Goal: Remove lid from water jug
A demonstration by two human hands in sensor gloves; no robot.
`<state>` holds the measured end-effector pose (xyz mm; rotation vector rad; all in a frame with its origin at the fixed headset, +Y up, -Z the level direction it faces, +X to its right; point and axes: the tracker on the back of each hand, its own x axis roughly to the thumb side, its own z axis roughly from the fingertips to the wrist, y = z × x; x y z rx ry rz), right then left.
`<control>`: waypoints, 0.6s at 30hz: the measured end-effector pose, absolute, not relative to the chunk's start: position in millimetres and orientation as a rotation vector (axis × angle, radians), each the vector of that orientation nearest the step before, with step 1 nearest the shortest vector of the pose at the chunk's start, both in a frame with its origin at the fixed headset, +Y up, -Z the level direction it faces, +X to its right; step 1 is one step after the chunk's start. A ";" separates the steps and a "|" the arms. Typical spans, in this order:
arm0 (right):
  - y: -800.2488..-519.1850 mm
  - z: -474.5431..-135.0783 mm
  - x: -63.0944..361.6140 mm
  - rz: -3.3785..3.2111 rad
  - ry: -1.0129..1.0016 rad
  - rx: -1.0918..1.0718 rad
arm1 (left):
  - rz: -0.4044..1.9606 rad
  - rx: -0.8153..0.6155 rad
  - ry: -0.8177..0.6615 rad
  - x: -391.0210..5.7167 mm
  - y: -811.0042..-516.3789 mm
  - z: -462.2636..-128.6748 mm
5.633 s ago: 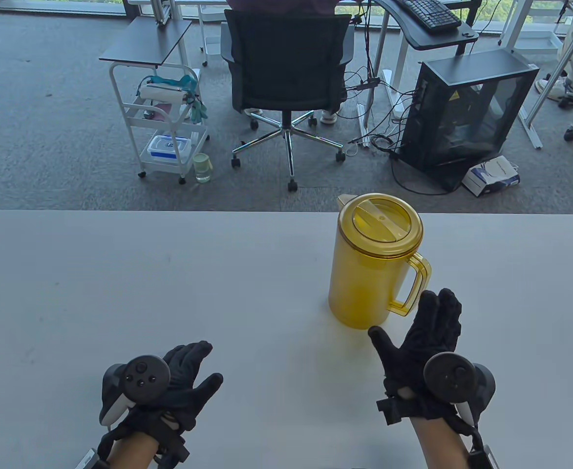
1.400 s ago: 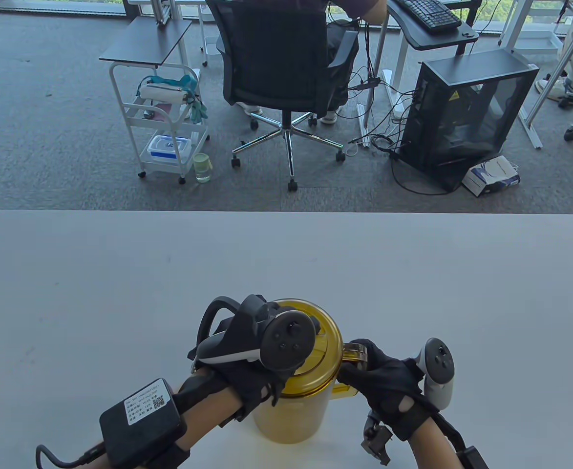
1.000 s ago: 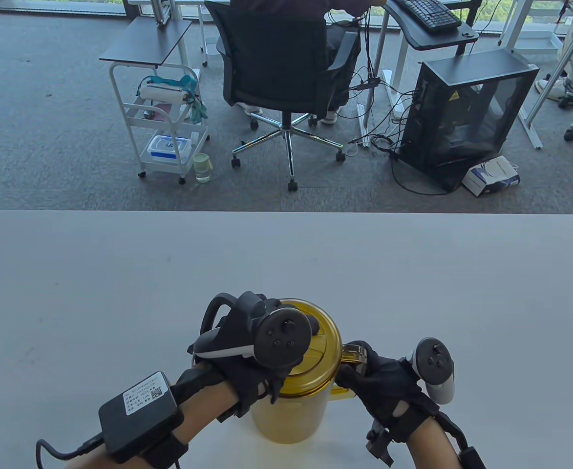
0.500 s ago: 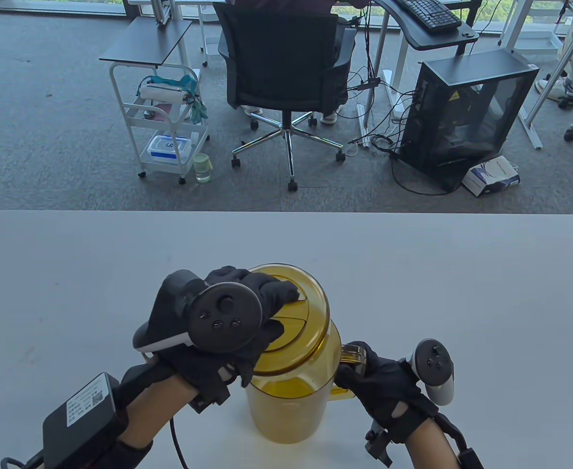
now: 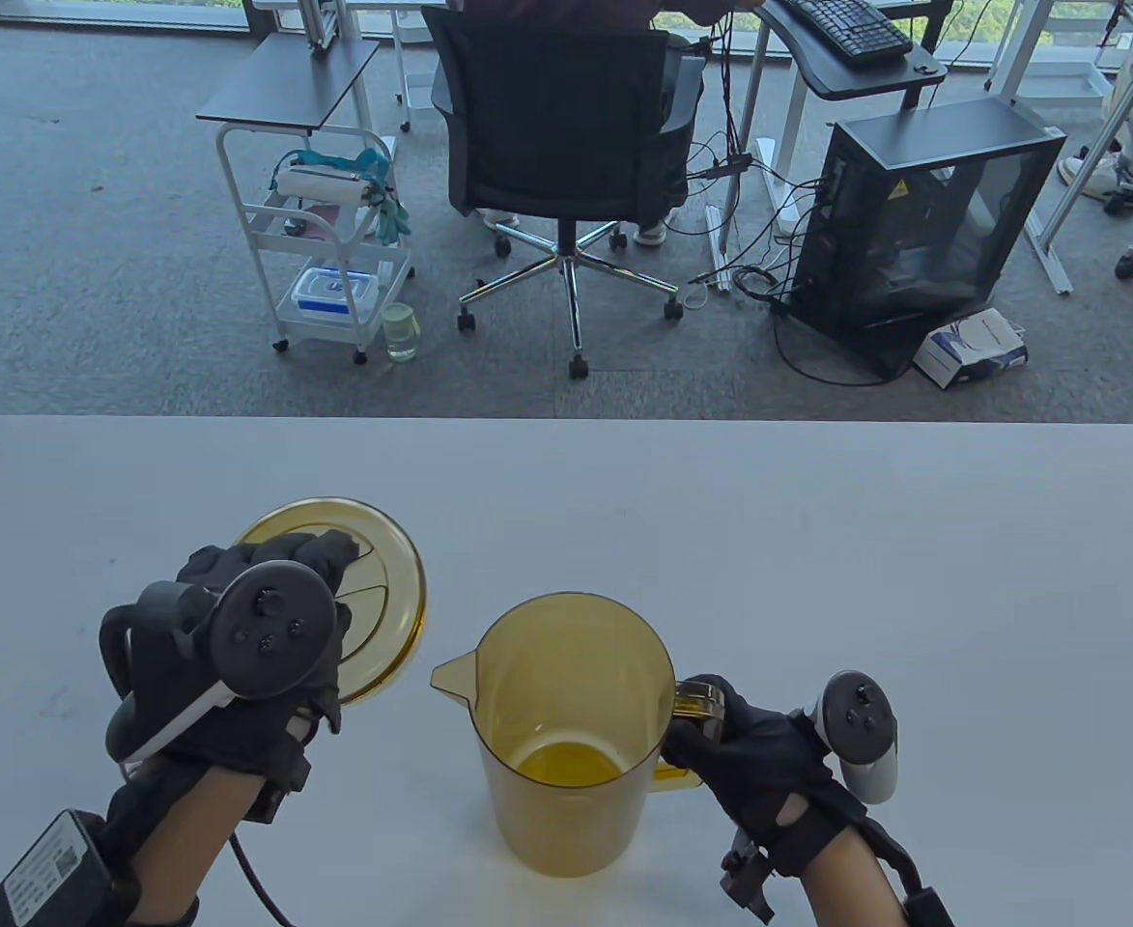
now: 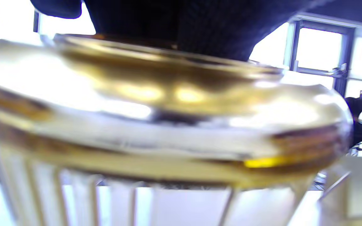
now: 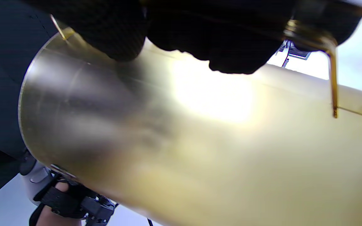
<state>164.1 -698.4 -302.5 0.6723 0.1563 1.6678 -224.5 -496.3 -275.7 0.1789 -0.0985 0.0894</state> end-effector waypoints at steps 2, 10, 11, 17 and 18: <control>-698.6 -302.5 164.4 1.667 0.156 0.669 | 0.106 0.141 -0.068 -232.7 -527.3 -282.3; -698.7 -302.5 164.5 1.663 0.156 0.670 | 0.195 -0.115 -0.095 -225.4 -662.0 -304.7; -698.7 -302.4 164.5 1.661 0.157 0.671 | 0.196 -0.124 -0.093 -222.8 -672.9 -305.2; -698.9 -302.1 164.8 1.653 0.167 0.670 | 0.184 -0.211 -0.118 -204.7 -711.9 -308.6; -699.0 -301.9 164.8 1.649 0.169 0.670 | 0.162 -0.218 -0.125 -201.0 -715.1 -308.0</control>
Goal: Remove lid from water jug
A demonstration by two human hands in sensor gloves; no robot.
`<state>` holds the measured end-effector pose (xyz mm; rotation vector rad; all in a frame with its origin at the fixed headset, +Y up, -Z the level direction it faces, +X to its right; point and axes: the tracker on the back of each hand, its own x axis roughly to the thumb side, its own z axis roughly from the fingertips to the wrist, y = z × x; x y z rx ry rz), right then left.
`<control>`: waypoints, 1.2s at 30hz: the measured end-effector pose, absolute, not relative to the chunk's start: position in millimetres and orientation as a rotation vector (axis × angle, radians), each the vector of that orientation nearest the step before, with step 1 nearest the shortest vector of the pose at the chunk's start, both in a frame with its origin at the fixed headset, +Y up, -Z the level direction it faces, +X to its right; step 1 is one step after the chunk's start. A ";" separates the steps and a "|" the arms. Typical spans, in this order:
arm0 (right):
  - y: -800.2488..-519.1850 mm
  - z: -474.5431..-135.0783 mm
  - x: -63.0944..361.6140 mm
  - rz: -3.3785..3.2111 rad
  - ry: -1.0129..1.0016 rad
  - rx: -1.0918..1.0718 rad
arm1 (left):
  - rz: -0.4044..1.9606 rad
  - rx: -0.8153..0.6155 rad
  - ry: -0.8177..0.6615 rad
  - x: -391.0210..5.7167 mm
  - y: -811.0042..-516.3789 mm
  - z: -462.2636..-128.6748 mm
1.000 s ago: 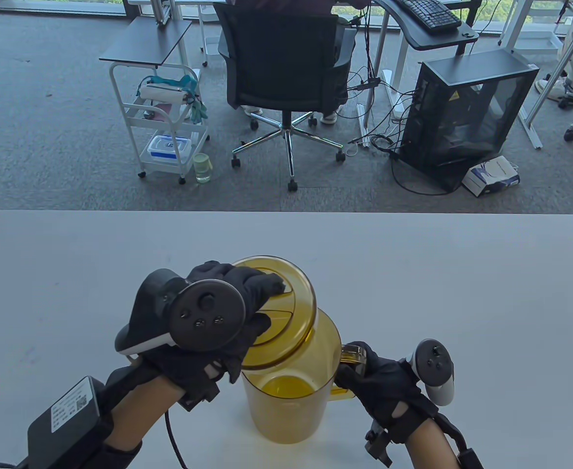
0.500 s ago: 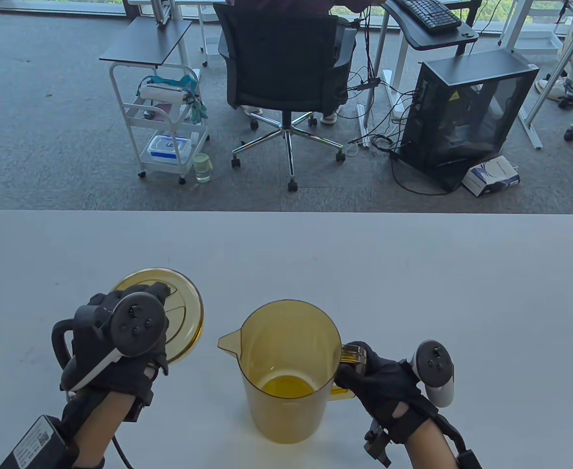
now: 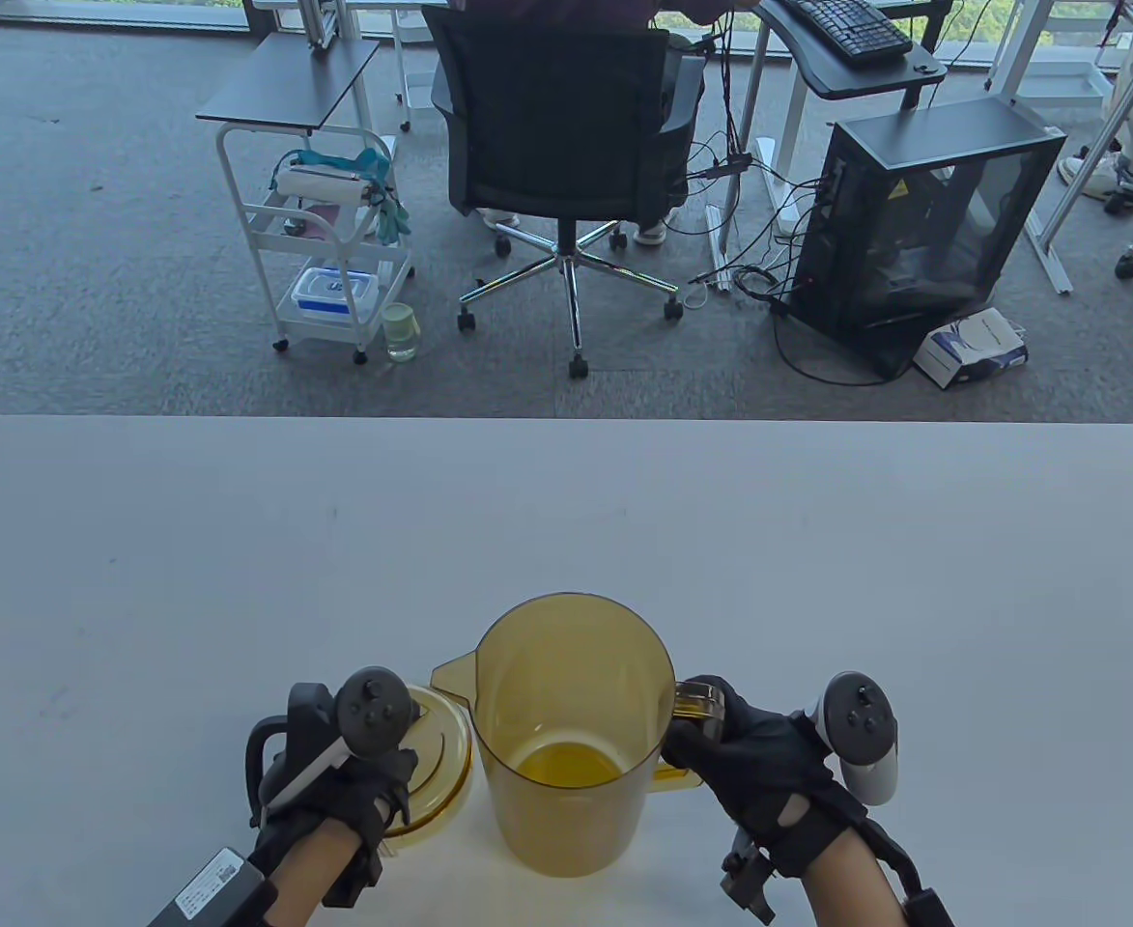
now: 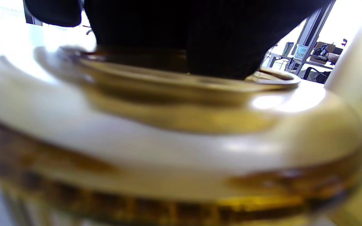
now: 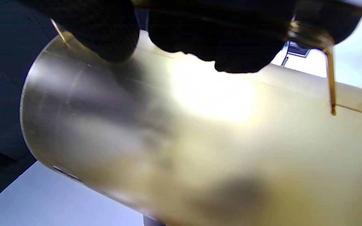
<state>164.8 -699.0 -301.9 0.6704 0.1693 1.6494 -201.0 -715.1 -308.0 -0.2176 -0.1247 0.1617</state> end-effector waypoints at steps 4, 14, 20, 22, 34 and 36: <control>-699.4 -301.3 164.6 1.631 0.177 0.670 | 0.153 -0.224 -0.139 -193.2 -721.1 -306.8; -704.0 -301.0 165.0 1.556 0.188 0.648 | 0.128 -0.238 -0.190 -187.2 -723.4 -302.4; -707.4 -301.9 170.2 1.465 0.246 0.673 | 0.339 -0.162 -0.183 -200.6 -702.1 -298.2; -701.1 -300.7 175.1 1.430 0.199 0.683 | 0.412 -0.109 -0.185 -204.9 -689.0 -294.4; -683.0 -296.7 209.6 1.904 -0.135 0.433 | 0.457 0.116 -0.204 -230.2 -671.4 -271.6; -682.3 -296.9 210.3 2.055 -0.152 0.429 | 0.415 0.108 -0.187 -236.2 -678.8 -272.9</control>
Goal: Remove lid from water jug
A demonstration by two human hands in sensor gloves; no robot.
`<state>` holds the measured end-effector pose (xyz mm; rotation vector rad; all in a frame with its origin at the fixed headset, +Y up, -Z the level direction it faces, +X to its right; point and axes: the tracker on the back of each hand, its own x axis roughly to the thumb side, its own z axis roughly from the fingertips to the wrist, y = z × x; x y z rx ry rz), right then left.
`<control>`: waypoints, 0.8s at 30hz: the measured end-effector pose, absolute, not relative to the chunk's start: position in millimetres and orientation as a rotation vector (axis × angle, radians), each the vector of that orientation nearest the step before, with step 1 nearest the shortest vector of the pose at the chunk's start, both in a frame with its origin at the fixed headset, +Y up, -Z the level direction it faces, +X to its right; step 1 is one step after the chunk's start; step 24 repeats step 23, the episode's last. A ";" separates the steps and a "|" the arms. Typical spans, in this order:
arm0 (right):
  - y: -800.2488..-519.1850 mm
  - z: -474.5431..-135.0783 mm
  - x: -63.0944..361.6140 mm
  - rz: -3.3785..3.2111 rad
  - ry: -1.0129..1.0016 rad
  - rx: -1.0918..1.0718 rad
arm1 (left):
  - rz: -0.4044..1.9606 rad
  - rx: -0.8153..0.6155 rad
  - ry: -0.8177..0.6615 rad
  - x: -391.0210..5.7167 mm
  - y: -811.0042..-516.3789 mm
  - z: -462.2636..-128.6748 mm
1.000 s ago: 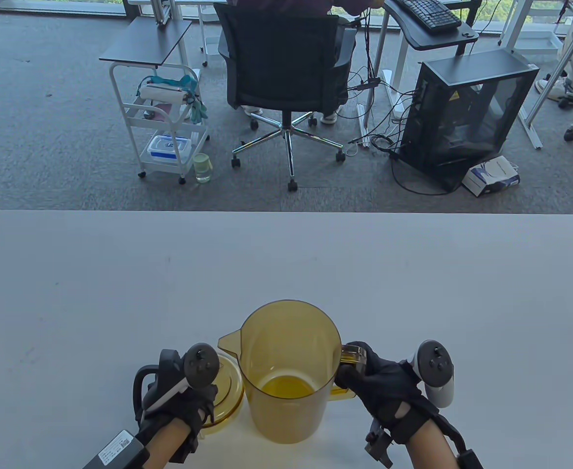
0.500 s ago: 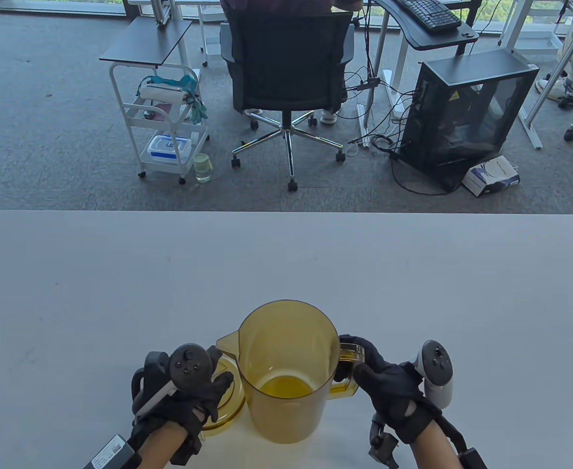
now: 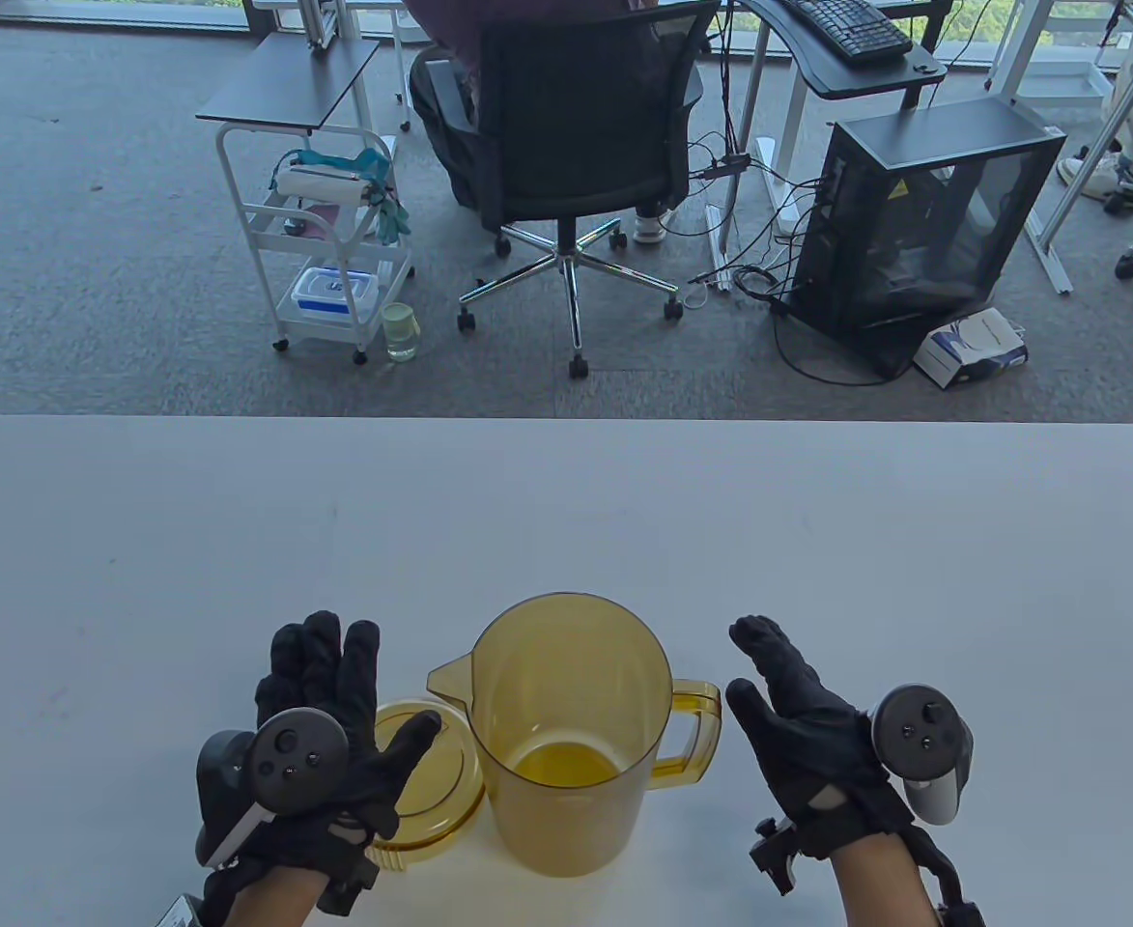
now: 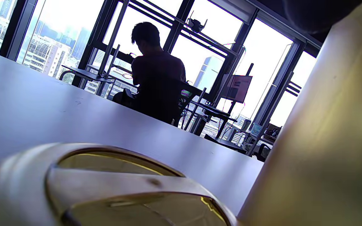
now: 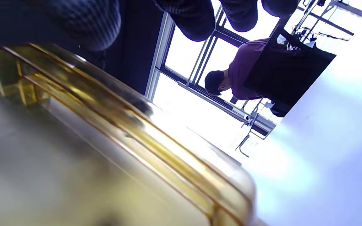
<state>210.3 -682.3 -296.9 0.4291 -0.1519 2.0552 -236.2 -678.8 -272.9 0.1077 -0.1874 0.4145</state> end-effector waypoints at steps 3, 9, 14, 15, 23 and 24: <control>-685.7 -299.9 210.0 2.265 -0.154 0.403 | 0.404 0.026 -0.170 -243.6 -688.2 -277.5; -709.1 -310.6 208.9 2.449 0.072 0.294 | 0.395 -0.160 -0.138 -250.1 -710.1 -287.7; -716.2 -313.6 209.0 2.459 0.052 0.252 | 0.401 -0.214 -0.154 -245.6 -717.6 -288.9; -716.5 -313.7 208.6 2.463 0.045 0.252 | 0.405 -0.220 -0.160 -244.9 -718.1 -289.1; -717.3 -312.8 202.1 2.488 0.029 0.250 | 0.431 -0.237 -0.169 -243.1 -721.3 -290.5; -717.3 -312.8 202.1 2.488 0.029 0.250 | 0.431 -0.237 -0.169 -243.1 -721.3 -290.5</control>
